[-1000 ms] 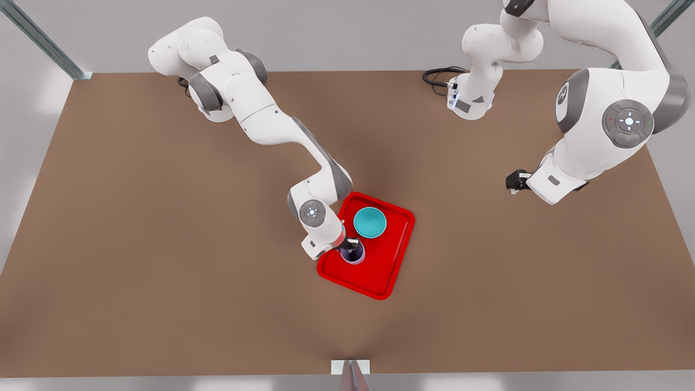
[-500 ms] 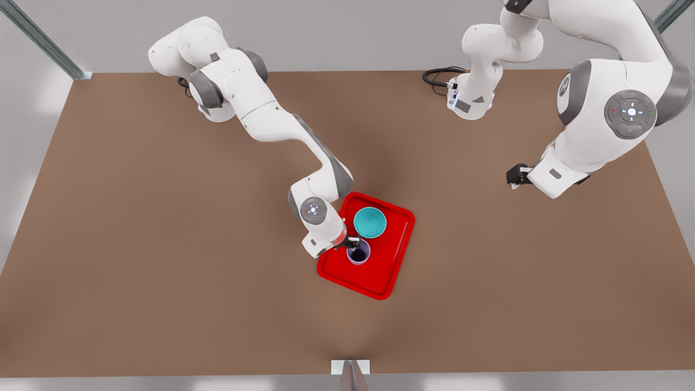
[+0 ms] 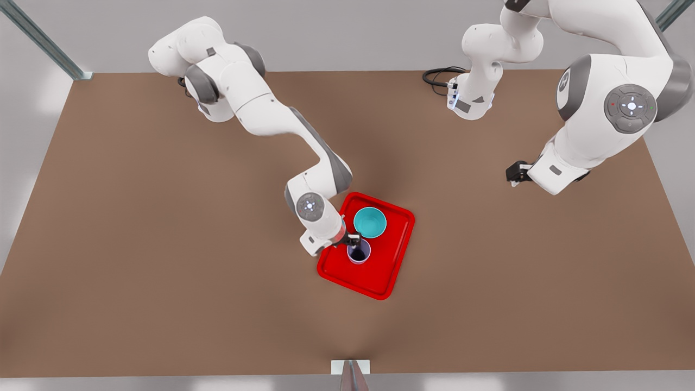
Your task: Place the bowl on the tray with the left arm and the cup on the tray with the right arm
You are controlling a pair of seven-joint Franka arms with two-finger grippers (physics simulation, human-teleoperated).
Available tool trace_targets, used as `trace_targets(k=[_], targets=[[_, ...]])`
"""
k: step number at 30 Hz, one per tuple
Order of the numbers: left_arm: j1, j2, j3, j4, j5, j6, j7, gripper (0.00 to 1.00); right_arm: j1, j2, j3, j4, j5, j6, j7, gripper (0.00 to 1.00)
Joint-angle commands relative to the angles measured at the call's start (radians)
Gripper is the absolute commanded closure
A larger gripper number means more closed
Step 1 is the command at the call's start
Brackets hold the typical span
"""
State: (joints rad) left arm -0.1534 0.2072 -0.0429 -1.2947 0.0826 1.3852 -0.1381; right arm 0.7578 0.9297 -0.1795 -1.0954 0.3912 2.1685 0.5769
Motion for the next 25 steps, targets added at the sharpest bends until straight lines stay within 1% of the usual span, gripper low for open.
trace_targets(k=[1, 2, 3, 4, 5, 6, 7, 9, 10, 11, 12, 13, 15, 19, 21, 25], targets=[[0.0, 0.0, 0.0, 0.0, 0.0, -0.002, 0.0, 0.0, 0.0, -0.003, 0.0, 0.008, 0.0, -0.009, 0.001, 0.3], [0.0, 0.0, 0.0, 0.0, 0.0, -0.002, 0.0, 0.0, -0.005, -0.018, -0.005, 0.012, 0.014, -0.024, 0.0, 0.3], [0.0, 0.0, 0.0, 0.0, 0.0, -0.002, 0.0, 0.0, -0.02, -0.07, -0.005, 0.003, 0.014, -0.064, -0.003, 0.26], [0.0, 0.0, 0.0, 0.0, 0.0, -0.002, 0.0, 0.0, -0.083, -0.198, 0.006, -0.061, 0.006, -0.064, -0.029, 0.11], [-0.001, 0.001, 0.0, 0.0, 0.0, -0.002, 0.0, 0.0, -0.143, -0.351, 0.012, -0.199, 0.005, -0.064, -0.069, 0.0], [-0.001, 0.003, 0.0, 0.0, 0.0, 0.0, 0.0, 0.0, -0.195, -0.451, 0.011, -0.254, -0.026, -0.172, -0.189, 0.0], [0.0, 0.005, -0.003, 0.0, 0.0, 0.0, 0.0, 0.0, -0.293, -0.502, 0.012, -0.254, -0.043, -0.318, -0.242, 0.0], [-0.001, 0.006, -0.017, 0.0, 0.0, 0.0, 0.0, 0.0, -0.462, -0.583, 0.021, -0.264, -0.242, -0.515, -0.397, 0.0], [0.0, 0.009, -0.023, 0.002, 0.002, 0.0, -0.002, 0.0, -0.627, -0.614, 0.127, -0.262, -0.334, -0.634, -0.411, 0.0], [0.0, 0.011, -0.023, 0.003, 0.002, 0.0, -0.002, 0.0, -0.655, -0.669, 0.127, -0.267, -0.407, -0.65, -0.42, 0.0], [-0.001, 0.011, -0.023, 0.003, 0.002, -0.002, -0.002, 0.0, -0.692, -0.726, 0.127, -0.303, -0.407, -0.676, -0.48, 0.0], [-0.001, 0.011, -0.023, 0.003, 0.002, 0.0, -0.002, 0.0, -0.738, -0.729, 0.126, -0.31, -0.385, -0.688, -0.511, 0.0], [0.0, 0.011, -0.023, 0.005, 0.002, 0.0, -0.002, 0.0, -0.745, -0.73, 0.127, -0.31, -0.385, -0.681, -0.535, 0.0], [-0.001, 0.009, -0.023, 0.003, 0.002, -0.002, -0.002, 0.0, -0.716, -0.723, 0.133, -0.32, -0.394, -0.654, -0.529, 0.0], [-0.003, 0.011, -0.023, 0.003, 0.003, -0.002, -0.002, 0.0, -0.715, -0.684, 0.132, -0.322, -0.391, -0.593, -0.529, 0.0], [-0.006, 0.011, -0.025, 0.003, 0.003, -0.002, -0.002, 0.0, -0.706, -0.684, 0.132, -0.323, -0.391, -0.59, -0.519, 0.0]])
